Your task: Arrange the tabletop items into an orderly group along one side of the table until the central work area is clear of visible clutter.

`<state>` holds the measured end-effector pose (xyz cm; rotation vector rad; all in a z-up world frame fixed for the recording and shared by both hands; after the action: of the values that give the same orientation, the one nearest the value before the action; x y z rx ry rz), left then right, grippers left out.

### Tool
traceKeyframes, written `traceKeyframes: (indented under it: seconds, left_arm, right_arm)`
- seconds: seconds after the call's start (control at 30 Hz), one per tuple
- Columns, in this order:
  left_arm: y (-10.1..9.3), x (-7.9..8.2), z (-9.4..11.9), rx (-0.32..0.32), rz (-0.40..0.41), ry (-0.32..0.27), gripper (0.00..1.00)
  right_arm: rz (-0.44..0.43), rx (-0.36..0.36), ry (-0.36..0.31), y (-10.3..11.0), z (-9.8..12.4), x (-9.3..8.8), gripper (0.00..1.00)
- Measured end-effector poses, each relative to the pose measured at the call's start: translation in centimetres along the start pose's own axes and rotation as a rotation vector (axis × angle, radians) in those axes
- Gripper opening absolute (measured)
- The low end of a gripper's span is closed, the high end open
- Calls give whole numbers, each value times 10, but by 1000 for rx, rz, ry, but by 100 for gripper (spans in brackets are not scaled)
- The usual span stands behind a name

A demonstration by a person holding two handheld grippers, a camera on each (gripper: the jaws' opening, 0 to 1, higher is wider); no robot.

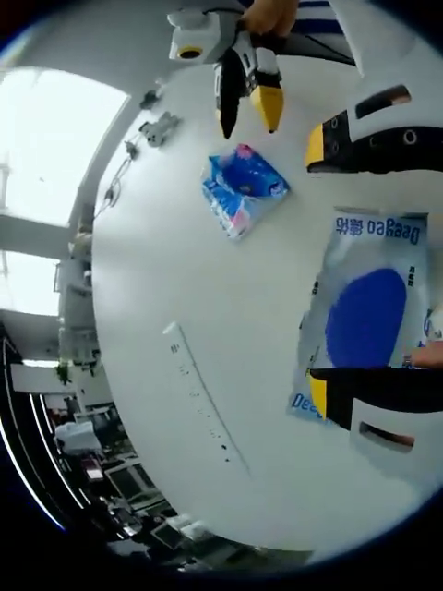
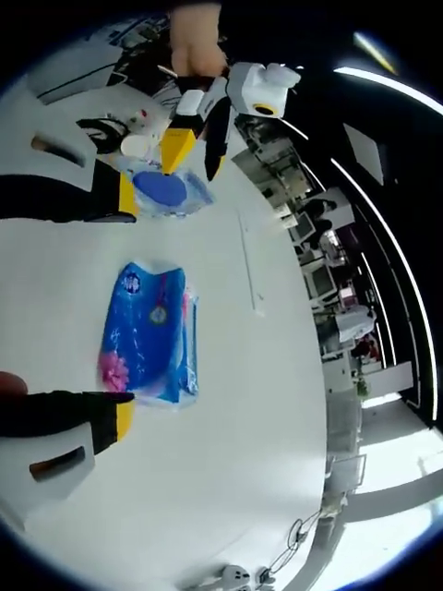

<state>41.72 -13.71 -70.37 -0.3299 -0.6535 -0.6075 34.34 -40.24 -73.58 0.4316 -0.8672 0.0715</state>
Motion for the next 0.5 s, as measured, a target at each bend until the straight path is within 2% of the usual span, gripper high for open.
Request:
traceKeyframes:
  seconds: [0.23,0.5]
  left_arm:
    - [19,-17,14,18,-19,29,81]
    - [41,-26,30,41,-51,38,80]
  right_arm:
    - [-6,10,6,23,-4,-8,72]
    - [-54,24,-5,47,-5,-14,71]
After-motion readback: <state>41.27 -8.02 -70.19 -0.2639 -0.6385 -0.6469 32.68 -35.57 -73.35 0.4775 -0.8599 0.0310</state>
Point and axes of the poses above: the point that each gripper's makers call its tool centre point, and the gripper's own axes: z roughly backward along the fingers, y roughly to its left, x roughly out of its top, the point moved 10 cm from there along z, roughly backward along the fingers, and after that the axes turned 2 degrees about -z, right-handed, at the moved point
